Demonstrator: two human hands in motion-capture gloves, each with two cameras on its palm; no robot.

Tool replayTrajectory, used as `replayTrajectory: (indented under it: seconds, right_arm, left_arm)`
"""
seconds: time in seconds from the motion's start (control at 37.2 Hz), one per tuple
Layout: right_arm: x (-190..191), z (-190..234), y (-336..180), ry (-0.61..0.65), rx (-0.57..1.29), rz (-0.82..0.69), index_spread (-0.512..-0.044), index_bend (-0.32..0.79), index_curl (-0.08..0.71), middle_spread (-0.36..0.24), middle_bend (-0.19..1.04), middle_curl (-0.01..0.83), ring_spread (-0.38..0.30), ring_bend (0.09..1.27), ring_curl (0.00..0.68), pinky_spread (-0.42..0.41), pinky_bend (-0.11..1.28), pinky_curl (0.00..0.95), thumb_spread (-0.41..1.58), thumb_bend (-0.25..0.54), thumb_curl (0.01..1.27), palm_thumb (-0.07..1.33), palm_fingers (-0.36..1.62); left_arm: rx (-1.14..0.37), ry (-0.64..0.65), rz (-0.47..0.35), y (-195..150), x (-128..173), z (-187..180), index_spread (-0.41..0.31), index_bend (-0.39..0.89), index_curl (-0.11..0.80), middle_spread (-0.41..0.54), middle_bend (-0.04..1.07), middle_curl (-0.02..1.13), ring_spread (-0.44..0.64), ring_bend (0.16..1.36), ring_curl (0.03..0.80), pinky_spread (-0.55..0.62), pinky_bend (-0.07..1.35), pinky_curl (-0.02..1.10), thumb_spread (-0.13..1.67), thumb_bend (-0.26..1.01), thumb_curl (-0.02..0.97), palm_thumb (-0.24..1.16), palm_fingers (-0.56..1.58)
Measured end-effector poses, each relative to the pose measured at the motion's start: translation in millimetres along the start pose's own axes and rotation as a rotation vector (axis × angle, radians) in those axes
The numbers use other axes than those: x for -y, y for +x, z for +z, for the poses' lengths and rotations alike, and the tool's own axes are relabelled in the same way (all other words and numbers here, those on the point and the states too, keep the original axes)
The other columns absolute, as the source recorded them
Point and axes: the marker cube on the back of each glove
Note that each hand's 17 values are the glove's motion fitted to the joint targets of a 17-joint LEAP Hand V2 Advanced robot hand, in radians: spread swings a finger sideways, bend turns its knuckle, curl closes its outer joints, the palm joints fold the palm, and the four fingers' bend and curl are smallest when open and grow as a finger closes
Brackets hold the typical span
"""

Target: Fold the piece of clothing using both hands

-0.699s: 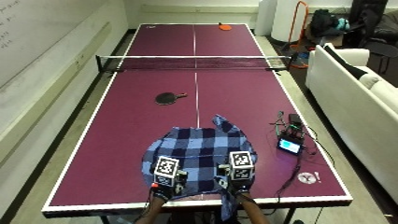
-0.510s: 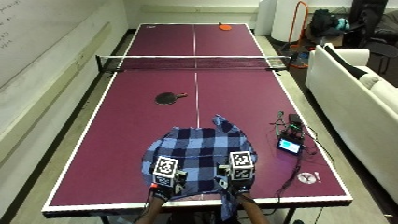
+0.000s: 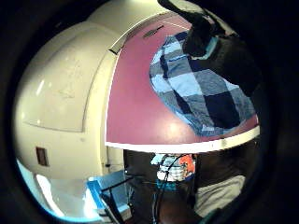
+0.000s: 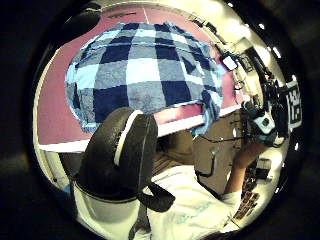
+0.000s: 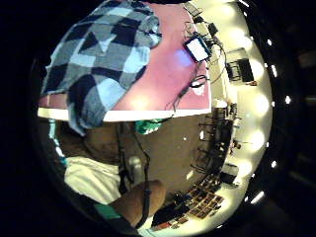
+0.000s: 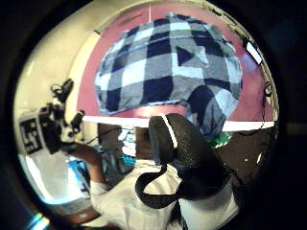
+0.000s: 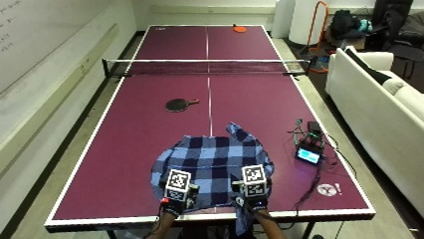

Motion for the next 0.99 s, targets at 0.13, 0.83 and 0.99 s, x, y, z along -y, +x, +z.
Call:
replayTrajectory:
  seconds: [0.13, 0.83, 0.99]
  right_arm:
    - [-2, 36, 2, -0.052, 0.015, -0.026, -0.377, 0.13, 0.184, -0.049, 0.22, 0.246, 0.132, 0.29, 0.171, 0.255, 0.48, 0.272, 1.16, 0.095, 0.19, 0.41, 0.06]
    - [15, 119, 21, -0.08, 0.128, 0.028, -0.371, 0.3, 0.263, -0.127, 0.2, 0.307, -0.045, 0.45, 0.261, 0.122, 0.51, 0.311, 1.18, 0.057, 0.27, 0.6, 0.55]
    - [13, 113, 31, -0.056, 0.103, -0.038, -0.362, 0.38, 0.322, -0.211, 0.19, 0.324, -0.169, 0.44, 0.274, 0.022, 0.44, 0.3, 1.23, 0.133, 0.31, 0.77, 0.84]
  left_arm:
    - [0.033, -0.077, 0.015, 8, -4, 27, -0.119, 0.14, 0.238, -0.014, 0.17, 0.27, 0.08, 0.58, 0.289, 0.29, 0.39, 0.29, 1.12, 0.0, 0.169, 0.15, 0.52]
    - [-0.005, 0.111, -0.028, -14, 3, 126, -0.166, 0.25, 0.331, -0.107, 0.16, 0.3, -0.03, 0.57, 0.302, 0.15, 0.34, 0.32, 1.15, 0.01, 0.226, 0.17, 0.67]
    - [0.025, 0.323, -0.035, -19, -1, 104, -0.246, 0.29, 0.37, -0.206, 0.21, 0.32, -0.2, 0.59, 0.31, -0.01, 0.29, 0.31, 1.23, 0.1, 0.266, 0.37, 0.99]
